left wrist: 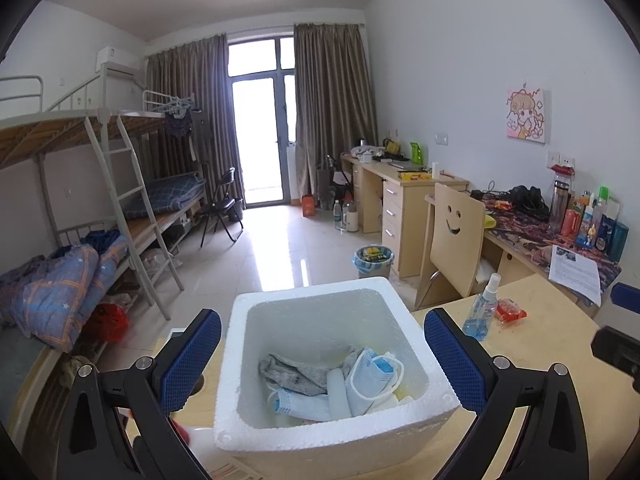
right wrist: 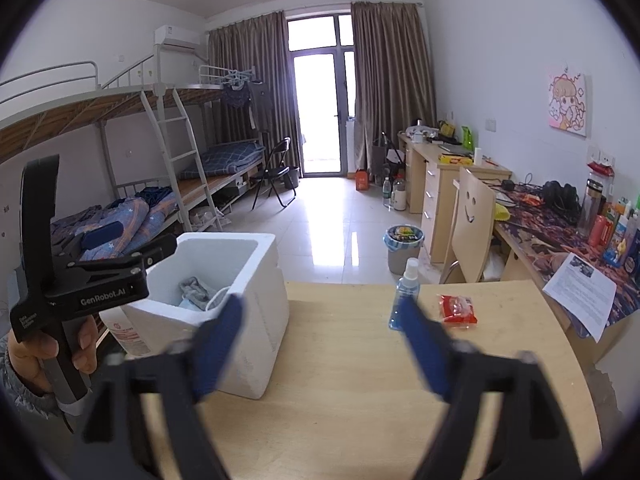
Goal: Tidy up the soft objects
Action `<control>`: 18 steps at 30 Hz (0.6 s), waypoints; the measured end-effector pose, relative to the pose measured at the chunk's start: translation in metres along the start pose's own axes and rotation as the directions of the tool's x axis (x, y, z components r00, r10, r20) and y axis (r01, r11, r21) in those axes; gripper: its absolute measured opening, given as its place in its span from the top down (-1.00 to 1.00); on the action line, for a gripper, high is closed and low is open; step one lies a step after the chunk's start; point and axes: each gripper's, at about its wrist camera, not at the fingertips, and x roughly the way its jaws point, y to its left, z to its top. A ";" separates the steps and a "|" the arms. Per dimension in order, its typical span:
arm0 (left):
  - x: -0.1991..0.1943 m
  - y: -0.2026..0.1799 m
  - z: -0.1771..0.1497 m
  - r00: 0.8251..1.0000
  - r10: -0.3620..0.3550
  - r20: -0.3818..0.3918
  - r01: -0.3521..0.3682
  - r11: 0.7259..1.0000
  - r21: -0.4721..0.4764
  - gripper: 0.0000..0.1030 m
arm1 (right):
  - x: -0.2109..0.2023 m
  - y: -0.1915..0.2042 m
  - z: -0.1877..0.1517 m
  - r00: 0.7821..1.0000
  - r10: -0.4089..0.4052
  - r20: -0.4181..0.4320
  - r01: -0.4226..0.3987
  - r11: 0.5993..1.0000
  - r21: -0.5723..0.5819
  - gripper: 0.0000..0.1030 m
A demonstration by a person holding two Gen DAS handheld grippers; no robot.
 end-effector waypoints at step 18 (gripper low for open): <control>-0.062 0.013 0.000 0.997 0.032 0.069 -0.033 0.999 0.003 -0.98 | -0.035 0.033 0.004 0.997 0.031 0.068 -0.026 0.997 -0.071 -0.92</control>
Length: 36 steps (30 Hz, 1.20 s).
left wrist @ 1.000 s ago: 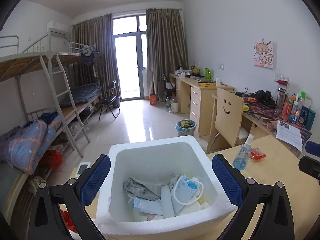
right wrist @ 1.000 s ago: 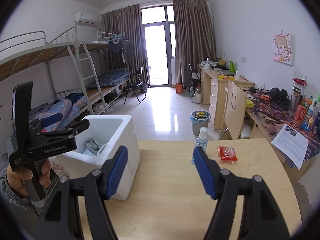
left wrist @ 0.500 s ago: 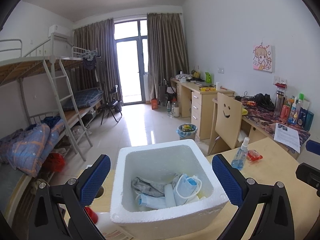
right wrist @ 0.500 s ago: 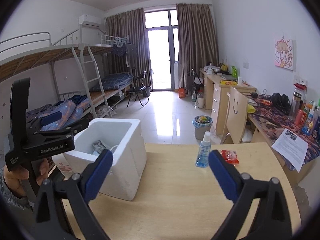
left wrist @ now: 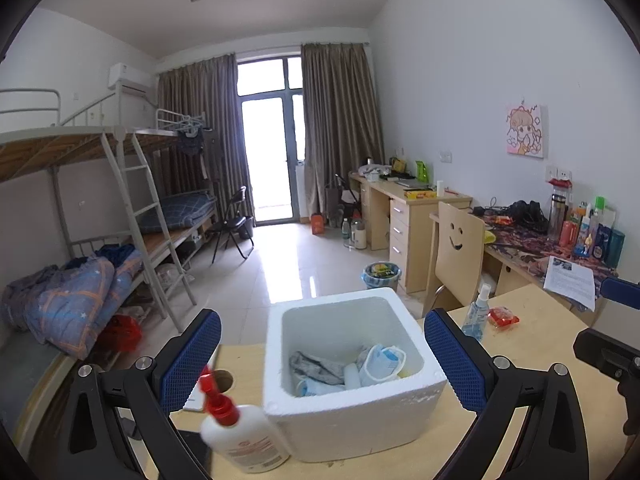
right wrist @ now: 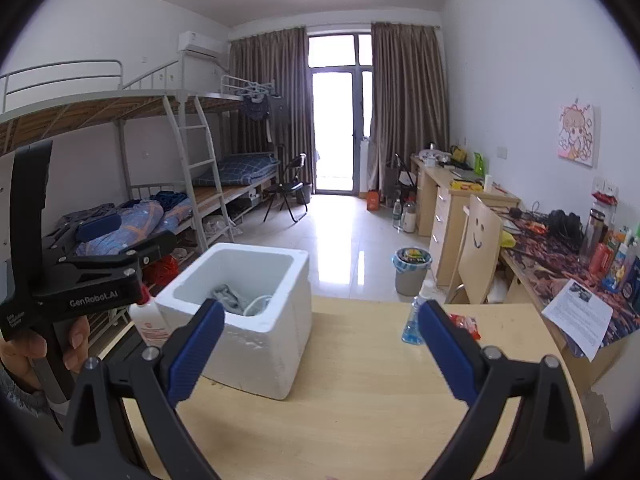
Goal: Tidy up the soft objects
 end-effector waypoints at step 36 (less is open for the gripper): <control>-0.118 0.023 -0.011 0.992 0.059 0.112 -0.059 0.998 -0.002 -0.98 | -0.069 0.042 -0.004 0.994 0.045 0.102 -0.040 0.998 -0.057 -0.99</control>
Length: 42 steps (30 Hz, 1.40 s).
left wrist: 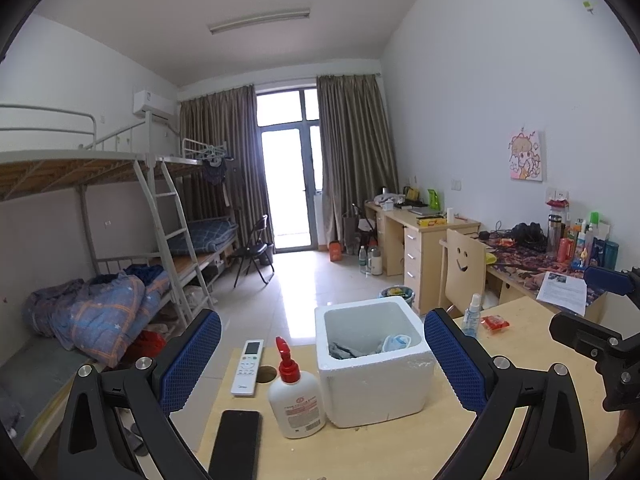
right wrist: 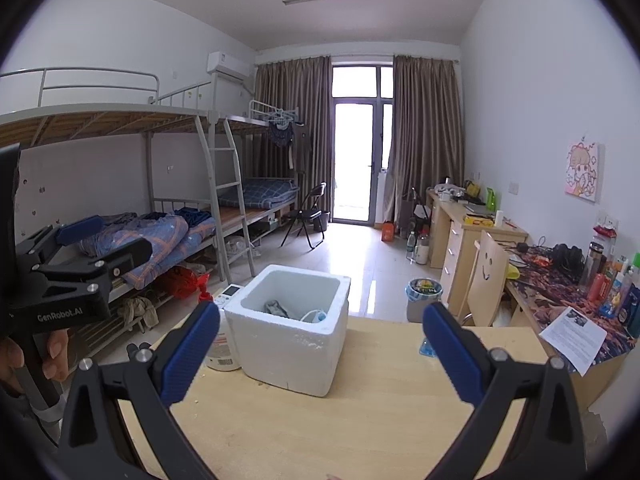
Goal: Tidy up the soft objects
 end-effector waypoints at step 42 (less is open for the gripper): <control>-0.090 -0.021 -0.082 0.997 0.002 0.082 0.003 0.998 -0.063 -0.98 | -0.063 0.015 -0.069 0.998 -0.012 0.057 0.012 1.000 0.001 -0.99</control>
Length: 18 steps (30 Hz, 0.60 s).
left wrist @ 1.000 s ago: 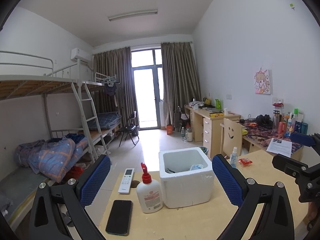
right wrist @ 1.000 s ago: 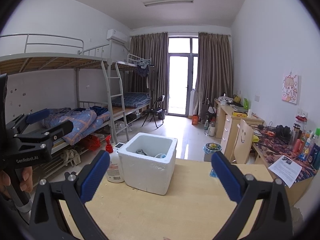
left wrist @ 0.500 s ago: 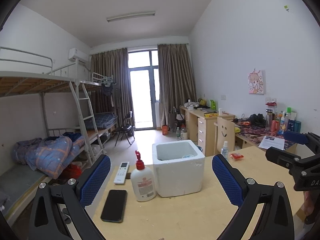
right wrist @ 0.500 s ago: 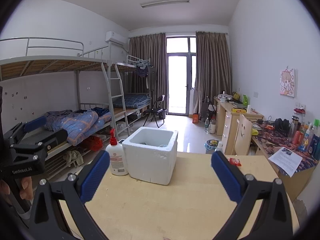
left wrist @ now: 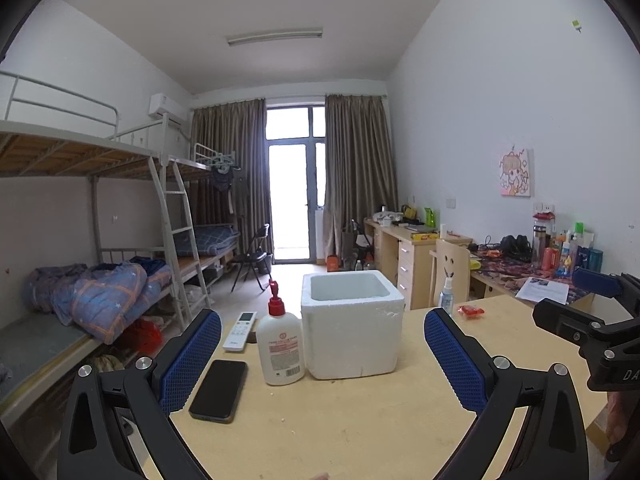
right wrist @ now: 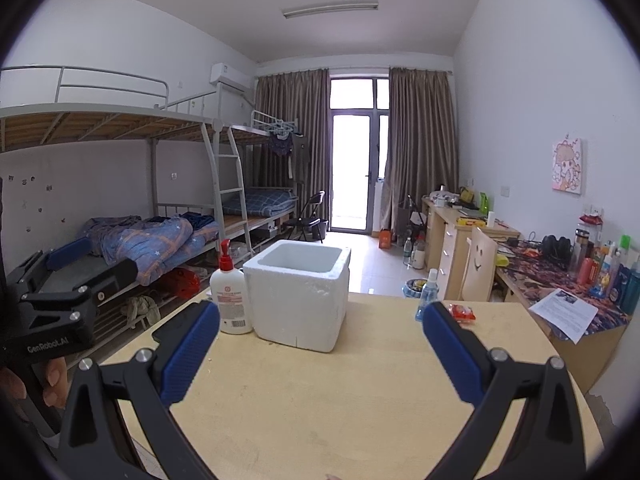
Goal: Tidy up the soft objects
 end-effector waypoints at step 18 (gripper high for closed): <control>-0.016 -0.012 -0.042 1.000 0.025 0.016 -0.025 1.000 -0.005 -0.98 | -0.009 0.002 -0.040 1.000 0.014 0.014 -0.015 1.000 0.025 -0.99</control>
